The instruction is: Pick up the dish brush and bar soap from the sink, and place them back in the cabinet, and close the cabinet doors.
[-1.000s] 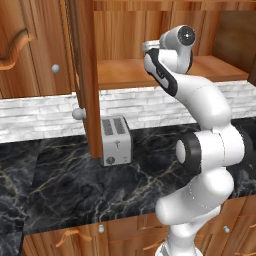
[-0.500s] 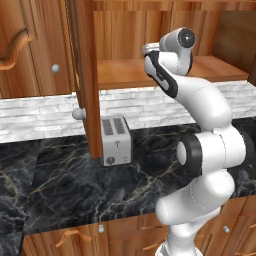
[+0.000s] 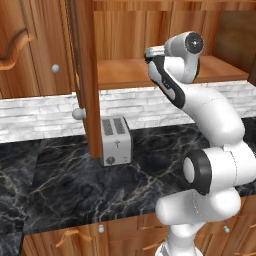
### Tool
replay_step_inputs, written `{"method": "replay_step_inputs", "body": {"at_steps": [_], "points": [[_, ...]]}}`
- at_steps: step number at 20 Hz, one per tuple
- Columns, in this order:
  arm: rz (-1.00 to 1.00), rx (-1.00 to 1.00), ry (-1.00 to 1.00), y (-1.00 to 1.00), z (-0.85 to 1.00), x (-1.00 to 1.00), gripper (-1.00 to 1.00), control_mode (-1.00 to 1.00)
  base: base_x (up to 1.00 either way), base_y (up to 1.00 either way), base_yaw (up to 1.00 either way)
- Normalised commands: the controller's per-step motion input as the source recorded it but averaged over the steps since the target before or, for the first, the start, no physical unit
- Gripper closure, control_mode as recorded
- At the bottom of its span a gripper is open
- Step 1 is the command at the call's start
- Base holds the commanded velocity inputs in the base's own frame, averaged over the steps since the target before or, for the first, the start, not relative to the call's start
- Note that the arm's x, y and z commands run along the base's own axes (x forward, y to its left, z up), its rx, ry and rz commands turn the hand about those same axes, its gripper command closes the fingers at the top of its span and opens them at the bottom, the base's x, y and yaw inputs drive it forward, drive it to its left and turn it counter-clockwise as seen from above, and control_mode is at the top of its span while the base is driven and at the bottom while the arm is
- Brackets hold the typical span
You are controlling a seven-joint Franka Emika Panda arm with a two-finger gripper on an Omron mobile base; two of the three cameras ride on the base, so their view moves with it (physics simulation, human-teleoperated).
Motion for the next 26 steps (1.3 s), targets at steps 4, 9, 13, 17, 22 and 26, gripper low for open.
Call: {"method": "replay_step_inputs", "body": {"at_steps": [4, 9, 13, 17, 22, 26], "points": [[0.00, 0.00, -0.06, 0.00, 0.02, -0.49, -1.00, -1.00, 0.00, 0.00, 0.00], [0.00, 0.00, 0.00, 0.00, 0.04, -0.55, -1.00, -1.00, 0.00, 0.00, 0.00], [0.00, 0.00, 0.00, 0.00, 0.05, -0.53, -1.00, -1.00, 0.00, 0.00, 0.00], [0.00, 0.00, 0.00, 0.00, 0.12, -0.47, -1.00, -1.00, 0.00, 0.00, 0.00], [0.00, 0.00, 0.00, 0.00, 0.07, -0.48, -1.00, -1.00, 0.00, 0.00, 0.00], [0.00, 0.00, 0.00, 0.00, 0.02, -0.56, -1.00, -1.00, 0.00, 0.00, 0.00]]}}
